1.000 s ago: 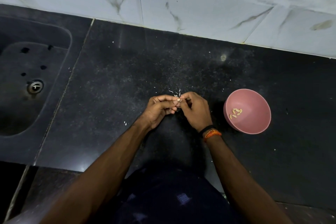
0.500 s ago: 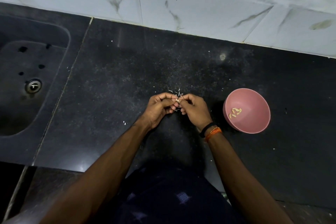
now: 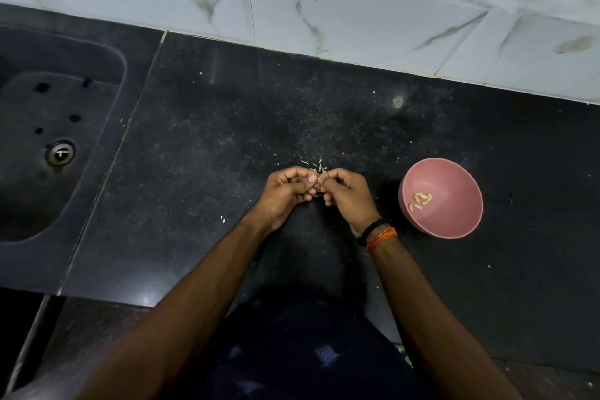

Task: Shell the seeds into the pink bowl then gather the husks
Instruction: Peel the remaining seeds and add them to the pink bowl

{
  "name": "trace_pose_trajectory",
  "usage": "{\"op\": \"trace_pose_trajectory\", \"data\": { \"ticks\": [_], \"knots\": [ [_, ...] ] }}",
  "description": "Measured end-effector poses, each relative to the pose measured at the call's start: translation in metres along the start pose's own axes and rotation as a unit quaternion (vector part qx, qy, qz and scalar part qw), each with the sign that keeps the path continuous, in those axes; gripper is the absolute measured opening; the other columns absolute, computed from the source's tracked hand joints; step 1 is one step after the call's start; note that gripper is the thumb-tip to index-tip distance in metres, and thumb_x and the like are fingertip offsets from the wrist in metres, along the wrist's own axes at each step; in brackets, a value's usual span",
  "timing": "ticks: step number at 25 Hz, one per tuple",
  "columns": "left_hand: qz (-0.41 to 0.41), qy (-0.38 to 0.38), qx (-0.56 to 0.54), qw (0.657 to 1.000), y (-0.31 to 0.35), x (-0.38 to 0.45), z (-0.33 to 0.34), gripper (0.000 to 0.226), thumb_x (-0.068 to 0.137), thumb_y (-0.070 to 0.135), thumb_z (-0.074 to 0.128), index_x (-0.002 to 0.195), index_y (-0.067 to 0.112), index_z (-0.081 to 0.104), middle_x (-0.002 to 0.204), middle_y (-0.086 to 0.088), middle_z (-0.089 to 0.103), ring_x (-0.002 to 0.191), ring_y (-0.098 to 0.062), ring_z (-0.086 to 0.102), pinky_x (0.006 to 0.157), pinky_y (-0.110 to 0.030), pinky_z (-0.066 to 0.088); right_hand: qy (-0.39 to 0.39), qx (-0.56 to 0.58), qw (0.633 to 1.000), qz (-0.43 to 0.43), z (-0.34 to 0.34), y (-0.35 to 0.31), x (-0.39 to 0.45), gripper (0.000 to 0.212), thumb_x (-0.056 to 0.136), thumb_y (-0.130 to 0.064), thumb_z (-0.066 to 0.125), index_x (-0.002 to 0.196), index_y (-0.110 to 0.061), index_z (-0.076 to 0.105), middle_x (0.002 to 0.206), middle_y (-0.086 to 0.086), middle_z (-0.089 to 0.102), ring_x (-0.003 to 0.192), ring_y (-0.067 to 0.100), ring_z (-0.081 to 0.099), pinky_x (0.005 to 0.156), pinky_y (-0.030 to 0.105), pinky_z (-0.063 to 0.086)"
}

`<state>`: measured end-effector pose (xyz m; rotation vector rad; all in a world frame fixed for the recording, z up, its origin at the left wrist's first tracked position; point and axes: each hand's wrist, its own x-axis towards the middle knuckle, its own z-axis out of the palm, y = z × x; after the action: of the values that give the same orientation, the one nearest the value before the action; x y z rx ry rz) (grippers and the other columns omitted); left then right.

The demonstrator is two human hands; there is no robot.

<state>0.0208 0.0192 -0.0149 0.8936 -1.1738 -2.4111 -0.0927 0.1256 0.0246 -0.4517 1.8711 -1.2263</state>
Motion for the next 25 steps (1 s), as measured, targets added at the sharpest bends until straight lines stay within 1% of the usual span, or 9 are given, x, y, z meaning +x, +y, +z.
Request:
{"op": "trace_pose_trajectory", "data": {
  "ticks": [3, 6, 8, 12, 14, 16, 18, 20, 25],
  "knots": [
    [-0.009, 0.016, -0.048, 0.999, 0.001, -0.001, -0.003, 0.012, 0.092, -0.002, 0.061, 0.099, 0.002, 0.070, 0.080, -0.007, 0.072, 0.071, -0.011, 0.064, 0.067, -0.020, 0.053, 0.018, -0.035, 0.999, -0.001, -0.002, 0.002, -0.001, 0.013, 0.098, -0.013, 0.061, 0.092, -0.017, 0.071, 0.075, -0.003, 0.068, 0.064, 0.005, 0.061, 0.066, 0.029, 0.053],
    [-0.001, 0.019, -0.043, 0.999, -0.002, -0.002, -0.004, 0.015, 0.089, -0.003, 0.064, 0.101, 0.003, 0.072, 0.082, -0.007, 0.073, 0.072, -0.011, 0.064, 0.069, -0.020, 0.054, 0.059, -0.136, 0.989, -0.029, -0.008, 0.004, -0.002, 0.010, 0.095, -0.016, 0.064, 0.091, -0.019, 0.073, 0.077, -0.004, 0.072, 0.069, 0.009, 0.069, 0.075, 0.033, 0.060],
    [-0.001, 0.018, -0.038, 0.999, -0.003, -0.003, -0.003, 0.017, 0.088, -0.004, 0.065, 0.103, 0.002, 0.072, 0.082, -0.006, 0.073, 0.073, -0.011, 0.064, 0.070, -0.020, 0.054, 0.061, -0.190, 0.978, -0.054, -0.014, 0.003, -0.001, 0.010, 0.094, -0.014, 0.067, 0.092, -0.019, 0.075, 0.080, -0.006, 0.074, 0.075, 0.009, 0.072, 0.081, 0.035, 0.062],
    [-0.007, 0.016, -0.045, 0.999, -0.002, -0.003, -0.001, 0.018, 0.089, -0.004, 0.064, 0.105, 0.000, 0.072, 0.083, -0.006, 0.072, 0.073, -0.010, 0.063, 0.069, -0.019, 0.053, 0.037, -0.221, 0.971, -0.080, -0.018, 0.001, 0.001, 0.020, 0.092, -0.008, 0.063, 0.100, -0.021, 0.076, 0.090, -0.007, 0.076, 0.085, 0.008, 0.074, 0.087, 0.039, 0.061],
    [-0.009, 0.016, -0.043, 0.999, -0.001, -0.003, -0.001, 0.018, 0.090, -0.004, 0.063, 0.106, -0.003, 0.071, 0.082, -0.006, 0.072, 0.073, -0.011, 0.063, 0.069, -0.020, 0.052, 0.039, -0.253, 0.961, -0.106, -0.018, -0.001, 0.001, 0.017, 0.091, -0.012, 0.067, 0.101, -0.023, 0.076, 0.091, -0.008, 0.076, 0.085, 0.008, 0.073, 0.087, 0.039, 0.061],
    [-0.008, 0.013, -0.039, 0.999, -0.001, -0.003, -0.001, 0.017, 0.089, -0.003, 0.064, 0.105, -0.002, 0.071, 0.082, -0.006, 0.071, 0.073, -0.011, 0.063, 0.068, -0.020, 0.052, 0.047, -0.278, 0.950, -0.130, -0.018, -0.003, 0.000, 0.013, 0.090, -0.013, 0.070, 0.097, -0.023, 0.075, 0.088, -0.009, 0.075, 0.083, 0.008, 0.072, 0.086, 0.038, 0.060],
    [-0.003, 0.007, -0.031, 0.999, 0.000, -0.003, -0.002, 0.017, 0.089, -0.004, 0.064, 0.103, 0.000, 0.071, 0.081, -0.005, 0.071, 0.073, -0.011, 0.063, 0.067, -0.020, 0.052, 0.049, -0.289, 0.945, -0.147, -0.018, -0.005, -0.001, 0.020, 0.089, -0.005, 0.069, 0.094, -0.022, 0.076, 0.092, -0.008, 0.076, 0.087, 0.009, 0.071, 0.088, 0.037, 0.059],
    [0.004, 0.004, -0.023, 1.000, -0.001, -0.003, -0.001, 0.016, 0.090, -0.007, 0.062, 0.101, 0.002, 0.071, 0.080, -0.004, 0.070, 0.072, -0.011, 0.063, 0.067, -0.021, 0.053, 0.047, -0.283, 0.947, -0.146, -0.019, -0.007, -0.001, 0.026, 0.088, 0.001, 0.065, 0.098, -0.020, 0.078, 0.099, -0.005, 0.077, 0.093, 0.009, 0.071, 0.092, 0.037, 0.058],
    [0.014, -0.001, -0.010, 1.000, -0.002, -0.003, -0.001, 0.017, 0.090, -0.009, 0.062, 0.102, 0.000, 0.069, 0.083, -0.005, 0.073, 0.074, -0.011, 0.066, 0.069, -0.021, 0.055, 0.027, -0.274, 0.948, -0.159, -0.015, -0.007, -0.003, 0.011, 0.089, -0.022, 0.073, 0.099, -0.022, 0.078, 0.099, -0.007, 0.074, 0.090, 0.007, 0.068, 0.087, 0.035, 0.058]
  ]
}}
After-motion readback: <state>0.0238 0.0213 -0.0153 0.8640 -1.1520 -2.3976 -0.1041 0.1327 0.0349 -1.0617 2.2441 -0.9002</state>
